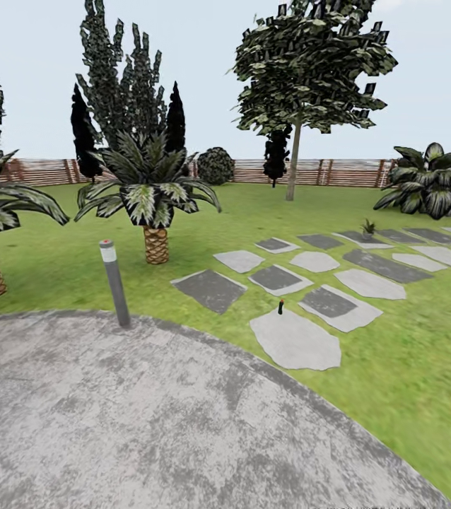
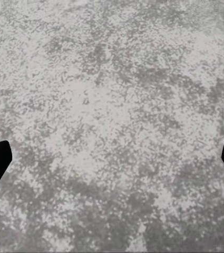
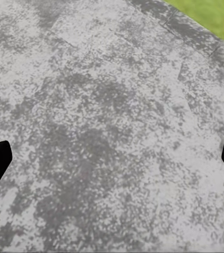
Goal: Pick up the pesticide atomizer in the garden and spray insectifuge to fully cover both potted plants in the garden.
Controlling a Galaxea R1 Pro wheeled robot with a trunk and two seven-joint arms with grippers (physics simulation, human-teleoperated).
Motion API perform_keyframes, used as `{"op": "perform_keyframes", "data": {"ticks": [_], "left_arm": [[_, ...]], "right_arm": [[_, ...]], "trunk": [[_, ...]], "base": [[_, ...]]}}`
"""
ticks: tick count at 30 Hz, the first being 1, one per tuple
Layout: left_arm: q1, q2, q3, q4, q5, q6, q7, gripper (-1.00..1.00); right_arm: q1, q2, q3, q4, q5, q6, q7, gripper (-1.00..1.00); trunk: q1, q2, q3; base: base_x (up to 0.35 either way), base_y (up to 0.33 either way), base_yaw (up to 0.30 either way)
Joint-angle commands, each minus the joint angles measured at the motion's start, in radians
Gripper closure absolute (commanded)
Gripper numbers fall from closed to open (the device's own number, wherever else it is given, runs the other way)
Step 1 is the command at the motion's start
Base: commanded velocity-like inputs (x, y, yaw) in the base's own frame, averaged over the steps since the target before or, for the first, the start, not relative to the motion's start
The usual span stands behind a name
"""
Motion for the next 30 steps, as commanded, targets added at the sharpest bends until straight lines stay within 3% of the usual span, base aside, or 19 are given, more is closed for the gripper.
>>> {"op": "perform_keyframes", "data": {"ticks": [1, 11, 25, 30], "left_arm": [[0.000, 0.000, 0.000, 0.000, 0.001, -0.003, 0.000, -1.00], [0.000, 0.000, 0.000, 0.001, 0.001, -0.003, 0.000, -1.00], [-0.001, 0.000, 0.000, 0.000, 0.000, -0.005, -0.001, -1.00], [-0.001, 0.000, 0.000, 0.000, 0.000, -0.005, 0.000, -1.00]], "right_arm": [[-0.001, 0.000, 0.000, 0.001, 0.000, -0.003, -0.001, -1.00], [-0.001, 0.000, 0.000, 0.001, 0.000, -0.003, -0.001, -1.00], [-0.001, 0.000, 0.000, 0.001, 0.000, -0.004, -0.001, -1.00], [-0.001, 0.000, 0.000, 0.001, 0.000, -0.005, -0.001, -1.00]], "trunk": [[0.000, 0.000, -0.001], [0.000, 0.000, -0.005], [0.000, 0.000, -0.011], [0.019, -0.035, -0.028]], "base": [[0.177, -0.243, -0.296], [0.215, -0.183, -0.296], [0.015, -0.009, -0.296], [0.000, 0.000, -0.296]]}}
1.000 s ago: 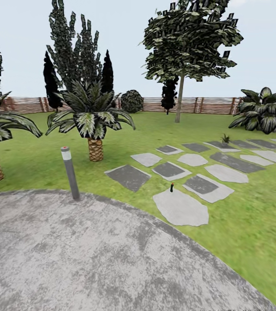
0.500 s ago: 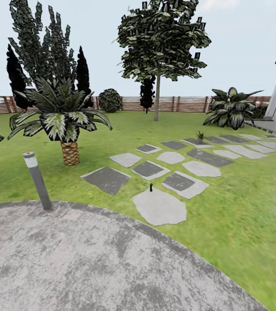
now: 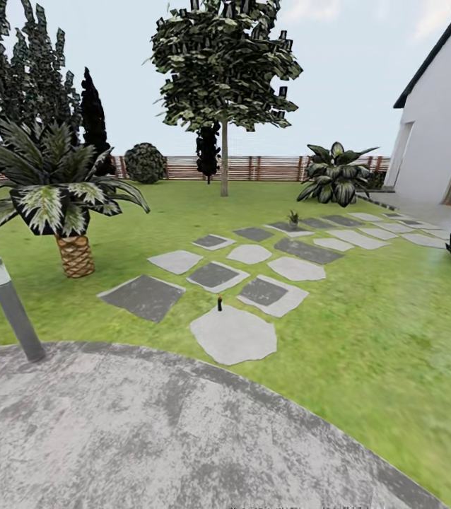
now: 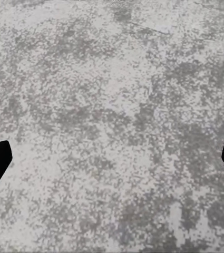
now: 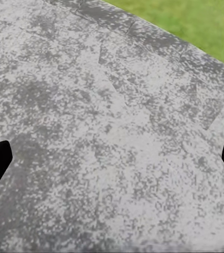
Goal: Pick up the pesticide atomizer in the garden and spray insectifuge to fully cover both potted plants in the garden.
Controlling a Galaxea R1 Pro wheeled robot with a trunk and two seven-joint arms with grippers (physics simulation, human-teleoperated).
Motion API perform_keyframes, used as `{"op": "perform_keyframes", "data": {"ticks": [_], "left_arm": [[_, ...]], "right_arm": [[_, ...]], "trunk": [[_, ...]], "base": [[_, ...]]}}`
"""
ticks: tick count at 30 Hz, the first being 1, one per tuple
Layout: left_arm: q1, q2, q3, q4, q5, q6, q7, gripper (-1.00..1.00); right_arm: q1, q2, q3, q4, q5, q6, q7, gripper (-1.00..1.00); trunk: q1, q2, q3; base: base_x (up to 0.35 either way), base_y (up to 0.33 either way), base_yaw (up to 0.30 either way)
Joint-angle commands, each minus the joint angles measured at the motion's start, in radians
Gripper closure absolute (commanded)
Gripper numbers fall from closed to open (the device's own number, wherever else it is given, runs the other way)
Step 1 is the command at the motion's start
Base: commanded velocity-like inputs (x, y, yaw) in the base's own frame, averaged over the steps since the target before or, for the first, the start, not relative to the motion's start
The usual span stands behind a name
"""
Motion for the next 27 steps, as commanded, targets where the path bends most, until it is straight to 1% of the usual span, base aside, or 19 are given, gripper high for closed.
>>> {"op": "perform_keyframes", "data": {"ticks": [1, 12, 21, 23, 27], "left_arm": [[0.000, 0.000, 0.000, 0.000, 0.001, -0.003, 0.001, -1.00], [-0.001, 0.000, 0.001, 0.000, 0.001, -0.003, 0.001, -1.00], [-0.001, 0.001, 0.003, 0.000, 0.003, -0.002, 0.002, -1.00], [-0.001, 0.002, 0.011, 0.000, 0.004, -0.002, 0.002, -1.00], [-0.001, 0.002, 0.039, 0.000, 0.004, -0.002, 0.001, -1.00]], "right_arm": [[-0.001, 0.000, -0.001, 0.001, 0.000, -0.003, -0.001, -1.00], [-0.001, 0.001, 0.001, 0.001, 0.000, -0.004, -0.001, -1.00], [-0.001, 0.001, 0.005, 0.002, 0.005, -0.003, 0.001, -1.00], [-0.001, 0.001, 0.005, 0.002, 0.005, -0.003, 0.001, -1.00], [-0.001, 0.000, 0.003, 0.003, 0.006, -0.003, 0.001, -1.00]], "trunk": [[0.004, -0.008, -0.005], [0.046, -0.085, -0.043], [0.081, -0.148, -0.072], [0.088, -0.162, -0.078], [0.104, -0.190, -0.091]], "base": [[0.000, 0.000, -0.296], [0.000, 0.000, -0.280], [0.000, 0.000, -0.037], [0.000, 0.000, -0.002], [0.000, 0.000, 0.000]]}}
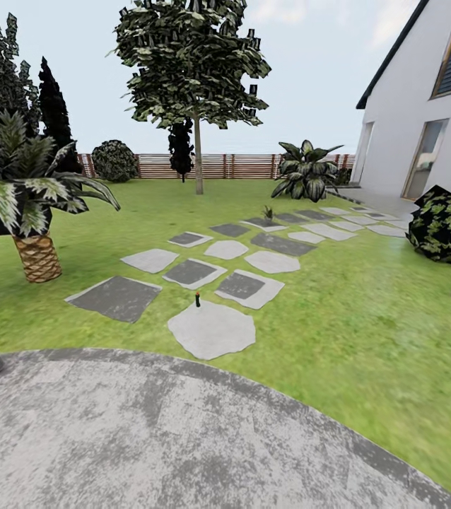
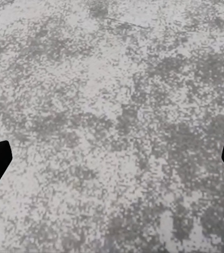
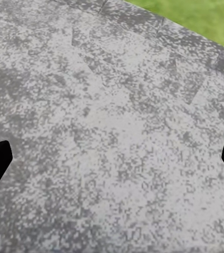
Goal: Pick up the pesticide atomizer in the garden and spray insectifuge to fully cover both potted plants in the garden.
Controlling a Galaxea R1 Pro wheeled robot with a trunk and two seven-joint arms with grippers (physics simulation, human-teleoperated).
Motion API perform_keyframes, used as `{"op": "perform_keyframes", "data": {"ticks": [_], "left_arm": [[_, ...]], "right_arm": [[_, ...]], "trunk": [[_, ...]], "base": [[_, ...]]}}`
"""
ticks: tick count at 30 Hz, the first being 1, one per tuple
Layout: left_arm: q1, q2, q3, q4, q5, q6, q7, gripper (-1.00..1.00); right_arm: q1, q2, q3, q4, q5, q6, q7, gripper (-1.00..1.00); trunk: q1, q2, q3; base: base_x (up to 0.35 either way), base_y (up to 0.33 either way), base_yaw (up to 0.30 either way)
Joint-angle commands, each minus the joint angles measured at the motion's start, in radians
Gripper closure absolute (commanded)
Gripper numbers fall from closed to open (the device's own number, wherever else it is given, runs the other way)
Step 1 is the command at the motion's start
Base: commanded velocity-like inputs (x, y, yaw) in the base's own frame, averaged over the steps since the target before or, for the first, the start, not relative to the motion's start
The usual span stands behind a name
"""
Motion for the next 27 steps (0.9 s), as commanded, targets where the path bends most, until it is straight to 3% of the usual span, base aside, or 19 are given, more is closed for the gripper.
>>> {"op": "perform_keyframes", "data": {"ticks": [1, 18, 27], "left_arm": [[0.000, 0.001, 0.017, 0.001, 0.001, -0.004, -0.001, -1.00], [-0.001, 0.000, 0.025, 0.001, 0.000, -0.005, -0.001, -1.00], [-0.001, 0.000, 0.025, 0.001, 0.000, -0.005, -0.001, -1.00]], "right_arm": [[-0.001, 0.000, 0.000, 0.001, 0.001, -0.003, 0.000, -1.00], [-0.001, 0.000, 0.000, -0.001, 0.000, -0.003, 0.001, -1.00], [-0.001, 0.001, 0.003, 0.001, 0.001, -0.003, 0.001, -1.00]], "trunk": [[0.004, -0.008, -0.004], [0.069, -0.127, -0.058], [0.104, -0.190, -0.099]], "base": [[0.000, 0.000, 0.000], [0.000, 0.000, 0.000], [0.000, 0.000, 0.000]]}}
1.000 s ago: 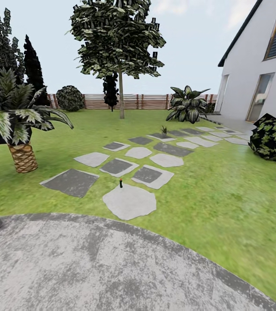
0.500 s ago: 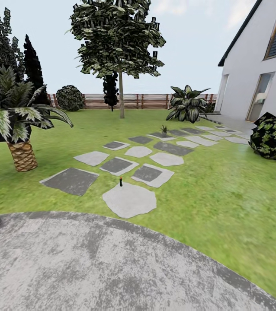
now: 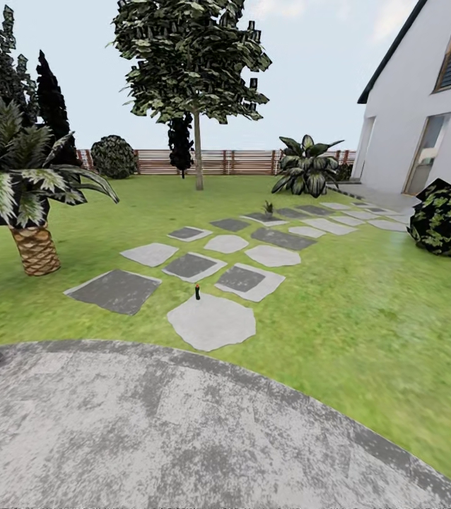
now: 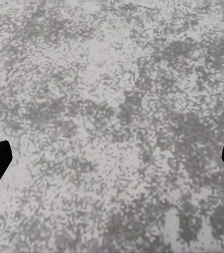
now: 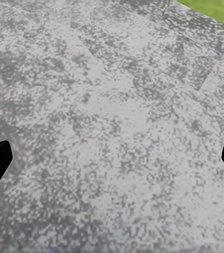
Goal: Pick up the pesticide atomizer in the garden and spray insectifuge to fully cover both potted plants in the garden.
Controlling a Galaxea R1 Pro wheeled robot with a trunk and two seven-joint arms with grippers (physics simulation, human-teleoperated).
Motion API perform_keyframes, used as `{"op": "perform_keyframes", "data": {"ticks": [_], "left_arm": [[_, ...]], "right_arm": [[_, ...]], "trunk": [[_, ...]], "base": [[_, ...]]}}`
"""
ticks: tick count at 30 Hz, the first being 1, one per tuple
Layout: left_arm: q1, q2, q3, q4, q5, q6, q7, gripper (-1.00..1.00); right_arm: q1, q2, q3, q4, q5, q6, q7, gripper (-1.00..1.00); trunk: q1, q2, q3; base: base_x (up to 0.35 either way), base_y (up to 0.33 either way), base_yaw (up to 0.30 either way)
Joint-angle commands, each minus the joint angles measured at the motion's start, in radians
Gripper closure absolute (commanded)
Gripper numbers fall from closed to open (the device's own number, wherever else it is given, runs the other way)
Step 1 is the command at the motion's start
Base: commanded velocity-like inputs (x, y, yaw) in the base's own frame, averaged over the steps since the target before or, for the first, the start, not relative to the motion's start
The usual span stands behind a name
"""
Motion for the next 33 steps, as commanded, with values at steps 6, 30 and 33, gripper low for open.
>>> {"op": "perform_keyframes", "data": {"ticks": [6, 30, 33], "left_arm": [[-0.001, 0.000, 0.003, 0.001, 0.001, -0.003, -0.001, -1.00], [0.000, 0.000, 0.003, 0.001, 0.001, -0.010, -0.001, -1.00], [-0.001, 0.000, 0.003, 0.001, 0.001, -0.015, -0.001, -1.00]], "right_arm": [[-0.001, 0.000, 0.000, 0.001, 0.001, -0.003, -0.001, -1.00], [-0.001, 0.000, 0.000, 0.000, 0.000, -0.004, -0.001, -1.00], [-0.001, 0.000, 0.001, -0.001, 0.000, -0.004, -0.001, -1.00]], "trunk": [[0.023, -0.043, -0.029], [0.092, -0.169, -0.123], [0.092, -0.169, -0.124]], "base": [[0.000, 0.000, 0.000], [0.003, 0.000, 0.000], [0.204, 0.000, 0.000]]}}
